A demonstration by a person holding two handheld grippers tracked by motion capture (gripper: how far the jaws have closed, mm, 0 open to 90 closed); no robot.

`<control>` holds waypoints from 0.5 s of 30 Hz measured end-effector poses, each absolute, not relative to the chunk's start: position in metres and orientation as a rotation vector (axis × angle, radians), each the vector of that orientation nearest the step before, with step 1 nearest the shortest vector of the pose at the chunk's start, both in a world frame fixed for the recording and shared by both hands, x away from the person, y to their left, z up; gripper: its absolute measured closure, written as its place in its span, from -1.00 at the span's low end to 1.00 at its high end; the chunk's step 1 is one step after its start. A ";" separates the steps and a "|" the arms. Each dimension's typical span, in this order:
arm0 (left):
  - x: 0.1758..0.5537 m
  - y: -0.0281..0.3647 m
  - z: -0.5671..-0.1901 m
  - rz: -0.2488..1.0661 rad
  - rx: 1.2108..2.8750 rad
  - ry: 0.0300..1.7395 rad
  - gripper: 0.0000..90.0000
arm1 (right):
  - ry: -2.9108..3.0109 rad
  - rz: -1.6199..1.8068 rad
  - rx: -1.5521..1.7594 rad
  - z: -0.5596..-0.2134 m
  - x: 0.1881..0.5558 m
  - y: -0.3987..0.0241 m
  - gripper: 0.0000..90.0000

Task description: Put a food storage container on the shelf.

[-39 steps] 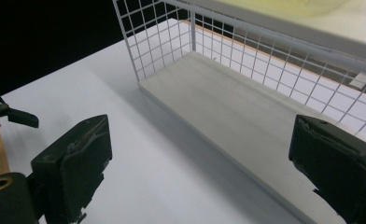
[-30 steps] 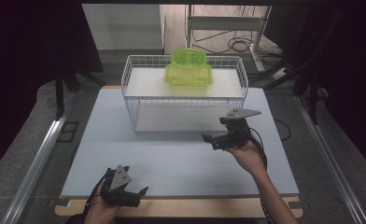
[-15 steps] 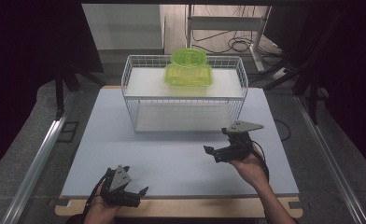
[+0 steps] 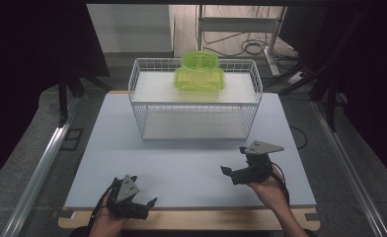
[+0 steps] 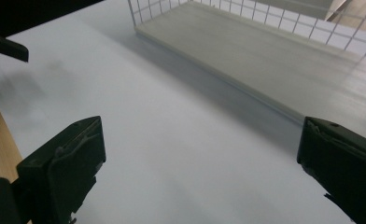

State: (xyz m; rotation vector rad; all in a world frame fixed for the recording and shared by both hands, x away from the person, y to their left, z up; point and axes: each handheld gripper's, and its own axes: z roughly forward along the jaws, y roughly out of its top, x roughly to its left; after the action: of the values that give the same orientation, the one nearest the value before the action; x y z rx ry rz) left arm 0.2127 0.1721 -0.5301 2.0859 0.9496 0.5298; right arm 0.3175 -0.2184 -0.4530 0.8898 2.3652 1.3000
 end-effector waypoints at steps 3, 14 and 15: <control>0.213 0.172 -0.530 0.531 2.085 0.949 -0.93 | 2.367 1.287 0.897 -0.460 0.314 -0.225 -0.97; 0.212 0.172 -0.531 0.546 2.076 0.939 -0.93 | 2.374 1.227 0.919 -0.481 0.304 -0.239 -0.97; 0.212 0.172 -0.531 0.546 2.076 0.938 -0.93 | 2.379 1.218 0.921 -0.482 0.303 -0.240 -0.97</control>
State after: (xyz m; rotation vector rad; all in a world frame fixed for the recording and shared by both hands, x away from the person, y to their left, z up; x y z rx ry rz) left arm 0.2125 0.1724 -0.5306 2.0764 0.9378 0.5464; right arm 0.3030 -0.2396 -0.4819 0.9211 2.3790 1.2175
